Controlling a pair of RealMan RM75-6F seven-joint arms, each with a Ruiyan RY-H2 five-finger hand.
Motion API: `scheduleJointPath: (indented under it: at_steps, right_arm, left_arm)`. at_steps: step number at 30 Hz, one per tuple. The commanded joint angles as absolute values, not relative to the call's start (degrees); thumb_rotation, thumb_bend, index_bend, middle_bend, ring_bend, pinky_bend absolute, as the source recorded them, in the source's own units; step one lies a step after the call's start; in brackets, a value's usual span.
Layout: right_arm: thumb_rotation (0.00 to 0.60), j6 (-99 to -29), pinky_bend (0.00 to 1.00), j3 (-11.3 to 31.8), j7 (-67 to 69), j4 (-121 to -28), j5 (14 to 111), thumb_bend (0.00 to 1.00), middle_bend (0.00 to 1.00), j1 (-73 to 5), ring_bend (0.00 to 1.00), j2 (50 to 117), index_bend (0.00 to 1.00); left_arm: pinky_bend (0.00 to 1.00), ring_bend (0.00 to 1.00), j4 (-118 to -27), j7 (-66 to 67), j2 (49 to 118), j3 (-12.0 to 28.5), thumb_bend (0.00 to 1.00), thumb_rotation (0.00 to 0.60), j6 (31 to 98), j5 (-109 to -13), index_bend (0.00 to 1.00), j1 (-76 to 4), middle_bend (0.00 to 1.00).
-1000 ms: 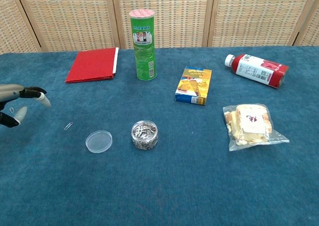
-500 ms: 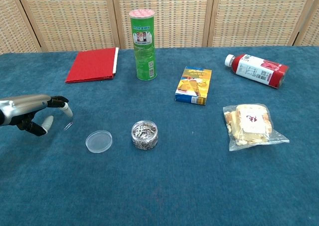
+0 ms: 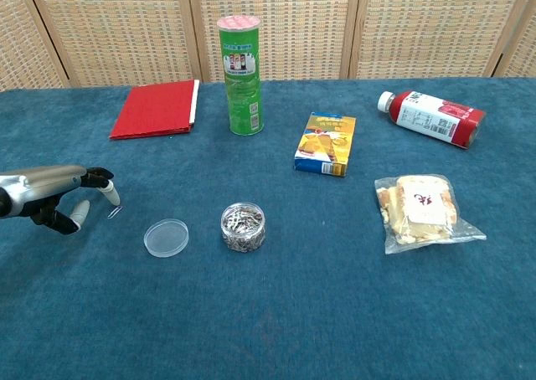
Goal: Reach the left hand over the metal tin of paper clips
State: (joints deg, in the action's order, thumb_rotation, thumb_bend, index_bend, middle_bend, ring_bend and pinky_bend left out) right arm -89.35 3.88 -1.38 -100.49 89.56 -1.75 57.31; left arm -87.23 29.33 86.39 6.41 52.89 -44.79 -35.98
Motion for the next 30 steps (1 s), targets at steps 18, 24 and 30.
scheduleJointPath:
  at_steps: [18,24,30]
  right_arm:
    - [0.6,-89.61,0.0,3.78,-1.06,-100.52,89.68,0.0,0.0,-1.64,0.0,57.13,0.0]
    - [0.6,-89.78,0.0,3.79,-0.84,-100.58,89.73,0.0,0.0,-1.57,0.0,57.06,0.0]
    - [0.6,-89.68,0.0,3.65,-1.02,-100.71,89.98,0.0,0.0,-1.63,0.0,57.09,0.0]
  left_arm:
    - [0.0,0.0,-91.25,31.23,85.31,3.9,0.79,0.6,54.23,-44.15,0.25,-37.34,0.0]
    - [0.0,0.0,-92.68,29.69,83.69,4.11,0.75,0.6,55.96,-46.23,0.25,-36.97,0.0]
    - [0.0,0.0,-86.58,24.63,85.97,5.47,0.22,0.6,61.65,-55.43,0.3,-35.41,0.0]
